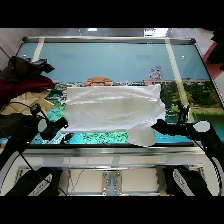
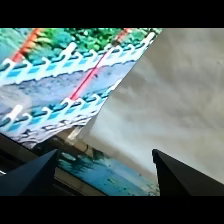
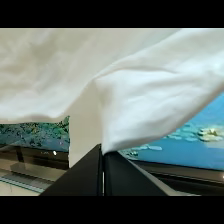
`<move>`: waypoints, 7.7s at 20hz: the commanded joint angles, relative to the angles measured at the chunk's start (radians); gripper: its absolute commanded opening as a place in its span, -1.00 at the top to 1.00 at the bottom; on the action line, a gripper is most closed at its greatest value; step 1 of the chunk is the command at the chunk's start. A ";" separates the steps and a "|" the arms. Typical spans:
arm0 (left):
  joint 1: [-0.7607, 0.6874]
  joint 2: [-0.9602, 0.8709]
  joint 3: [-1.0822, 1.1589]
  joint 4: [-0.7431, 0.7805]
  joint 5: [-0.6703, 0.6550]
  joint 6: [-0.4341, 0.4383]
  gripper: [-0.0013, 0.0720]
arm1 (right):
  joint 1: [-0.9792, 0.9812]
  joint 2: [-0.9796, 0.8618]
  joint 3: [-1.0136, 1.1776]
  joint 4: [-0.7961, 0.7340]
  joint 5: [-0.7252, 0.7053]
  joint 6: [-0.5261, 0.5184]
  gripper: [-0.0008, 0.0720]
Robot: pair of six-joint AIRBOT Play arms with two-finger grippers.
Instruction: Fold the shirts.
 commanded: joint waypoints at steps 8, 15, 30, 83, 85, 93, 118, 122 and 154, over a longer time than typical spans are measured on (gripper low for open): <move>0.000 -0.043 -0.092 -0.150 0.219 -0.143 0.17 | 0.001 0.017 0.003 -0.018 0.002 -0.002 0.89; 0.000 0.014 -0.036 -0.014 0.005 0.038 0.94 | -0.001 0.057 0.044 -0.090 0.069 0.046 0.89; 0.000 -0.310 0.544 0.041 0.192 0.478 0.94 | 0.002 -0.205 0.440 -0.179 -0.239 0.059 0.89; -0.276 -0.609 0.966 -0.110 0.417 1.023 -0.71 | -0.156 -1.171 0.963 0.291 0.101 -0.367 -0.59; -0.276 -0.634 0.966 -0.163 0.390 1.023 -0.36 | -0.153 -1.171 0.963 0.305 0.114 -0.365 -0.02; -0.282 -0.870 0.966 -0.623 0.353 1.067 0.94 | -0.153 -1.093 0.963 0.387 0.253 -0.395 0.89; -0.288 -0.711 1.296 0.159 -0.115 0.939 0.94 | 0.542 -0.649 0.963 -0.064 -0.145 -0.002 0.90; -0.191 -0.629 1.296 0.126 -0.112 0.911 0.94 | 0.806 -0.752 0.963 0.007 -0.676 0.133 0.88; -0.182 -0.632 1.295 0.122 -0.035 0.869 -0.16 | 0.390 -0.992 0.663 0.699 -0.304 -0.337 -0.51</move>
